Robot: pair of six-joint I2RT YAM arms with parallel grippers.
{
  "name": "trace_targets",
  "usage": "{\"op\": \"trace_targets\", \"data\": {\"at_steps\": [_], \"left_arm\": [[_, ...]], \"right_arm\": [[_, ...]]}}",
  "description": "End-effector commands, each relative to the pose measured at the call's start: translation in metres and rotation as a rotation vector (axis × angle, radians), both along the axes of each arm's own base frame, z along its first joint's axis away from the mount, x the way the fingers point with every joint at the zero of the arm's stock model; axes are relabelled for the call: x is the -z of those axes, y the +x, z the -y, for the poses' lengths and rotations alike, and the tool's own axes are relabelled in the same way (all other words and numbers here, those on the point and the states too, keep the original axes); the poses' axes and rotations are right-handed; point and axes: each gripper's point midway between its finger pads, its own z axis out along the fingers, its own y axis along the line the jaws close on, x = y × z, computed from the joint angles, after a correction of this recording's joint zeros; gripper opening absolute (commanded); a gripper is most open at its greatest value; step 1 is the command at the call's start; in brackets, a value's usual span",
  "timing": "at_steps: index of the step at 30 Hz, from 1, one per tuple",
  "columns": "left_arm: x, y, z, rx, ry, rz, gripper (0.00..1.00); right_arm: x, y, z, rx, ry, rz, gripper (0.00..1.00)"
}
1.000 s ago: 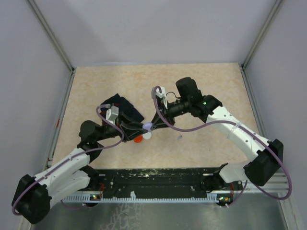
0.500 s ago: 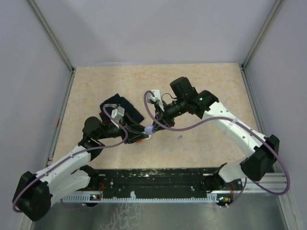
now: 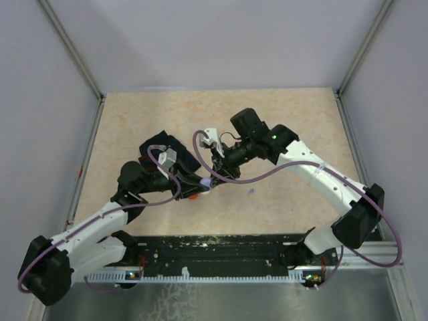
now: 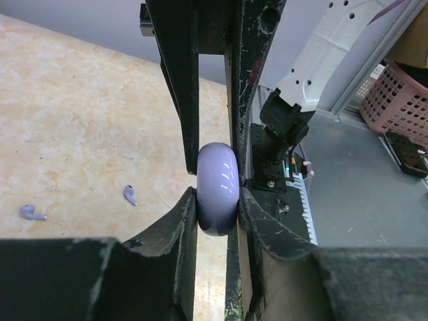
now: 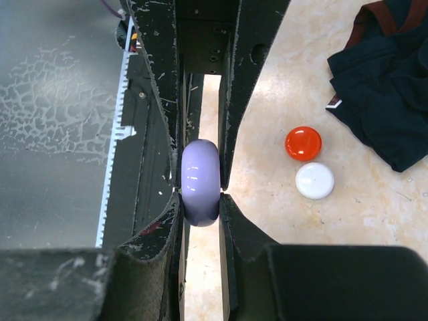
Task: Insert the wireless bluetooth earbuds into the charging case
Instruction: Pick up the charging case from the corner of the board.
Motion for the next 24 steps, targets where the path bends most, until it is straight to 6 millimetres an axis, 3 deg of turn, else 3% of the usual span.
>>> {"op": "trace_targets", "data": {"at_steps": [1,3,10,17,21,24], "left_arm": [[-0.012,-0.004,0.002,0.026,-0.014,0.054,0.25],[-0.011,-0.004,0.002,0.023,-0.011,0.058,0.19],[-0.007,-0.003,-0.001,-0.007,-0.011,0.078,0.18],[-0.003,0.000,-0.005,-0.044,-0.010,0.123,0.07],[0.001,0.003,-0.007,-0.068,-0.007,0.139,0.08],[0.002,0.004,-0.007,-0.072,-0.008,0.135,0.19]], "right_arm": [[-0.019,0.004,-0.006,-0.014,0.038,0.064,0.00],[-0.019,0.006,-0.006,-0.006,0.036,0.070,0.00],[-0.025,0.007,-0.005,0.012,0.056,0.089,0.00],[-0.028,0.008,-0.003,0.027,0.075,0.087,0.00],[-0.032,0.009,0.000,0.037,0.102,0.084,0.00],[-0.035,0.008,0.000,0.034,0.115,0.087,0.00]]}}
